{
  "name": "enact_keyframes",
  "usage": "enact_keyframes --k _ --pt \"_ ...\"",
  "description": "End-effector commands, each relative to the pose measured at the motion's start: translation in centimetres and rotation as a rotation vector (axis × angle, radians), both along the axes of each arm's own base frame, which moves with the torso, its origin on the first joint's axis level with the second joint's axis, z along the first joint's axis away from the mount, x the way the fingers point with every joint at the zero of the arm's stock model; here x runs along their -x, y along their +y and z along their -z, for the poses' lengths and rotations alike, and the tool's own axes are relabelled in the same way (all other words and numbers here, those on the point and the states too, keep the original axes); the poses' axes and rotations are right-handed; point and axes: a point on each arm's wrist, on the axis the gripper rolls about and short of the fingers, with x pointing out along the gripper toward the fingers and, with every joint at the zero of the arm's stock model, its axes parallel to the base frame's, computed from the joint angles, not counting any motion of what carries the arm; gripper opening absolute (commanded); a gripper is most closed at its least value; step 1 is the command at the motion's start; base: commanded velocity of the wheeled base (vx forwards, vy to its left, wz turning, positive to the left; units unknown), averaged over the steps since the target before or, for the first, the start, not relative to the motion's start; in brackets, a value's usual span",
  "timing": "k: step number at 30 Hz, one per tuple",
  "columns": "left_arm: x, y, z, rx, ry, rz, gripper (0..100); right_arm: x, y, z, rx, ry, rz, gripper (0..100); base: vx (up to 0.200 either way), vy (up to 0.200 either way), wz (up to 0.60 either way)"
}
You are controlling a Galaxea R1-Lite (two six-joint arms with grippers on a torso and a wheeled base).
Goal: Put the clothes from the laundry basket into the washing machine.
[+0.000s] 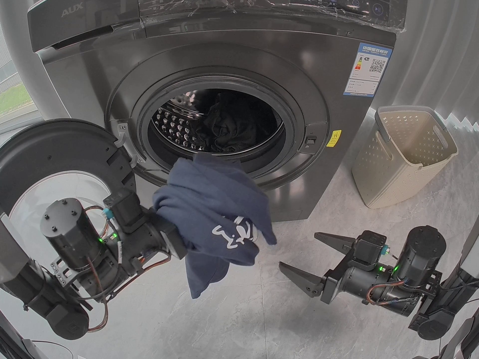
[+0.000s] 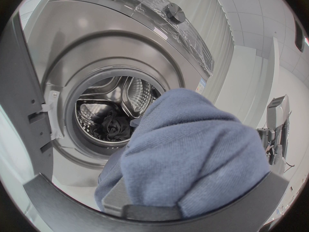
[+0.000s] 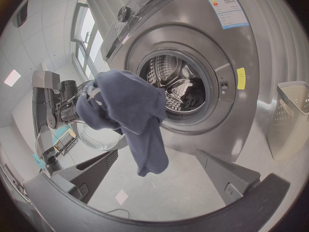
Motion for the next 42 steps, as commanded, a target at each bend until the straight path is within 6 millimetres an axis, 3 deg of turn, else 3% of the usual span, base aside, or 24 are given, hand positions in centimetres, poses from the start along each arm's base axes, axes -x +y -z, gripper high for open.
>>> enact_keyframes --k 1,6,23,32,42 --pt "3.0 2.1 -0.5 -0.002 -0.003 -0.005 0 -0.3 -1.4 0.1 0.012 0.007 0.042 100 0.000 0.000 0.00" --pt "4.0 2.6 -0.2 -0.017 0.005 0.005 0 -0.3 -1.6 0.0 0.003 0.007 0.059 100 0.000 0.000 0.00" --pt "4.1 2.6 0.2 -0.028 0.021 0.016 0 -1.1 -2.3 0.3 0.008 0.022 0.106 100 0.000 0.000 0.00" --pt "3.7 1.9 0.8 -0.048 0.037 0.042 0 -1.0 -2.2 0.2 -0.001 0.021 0.103 100 0.200 0.000 0.00" --pt "3.8 1.8 0.8 -0.050 0.041 0.048 0 -1.0 -2.4 0.2 0.000 0.022 0.108 100 0.000 0.080 0.00"
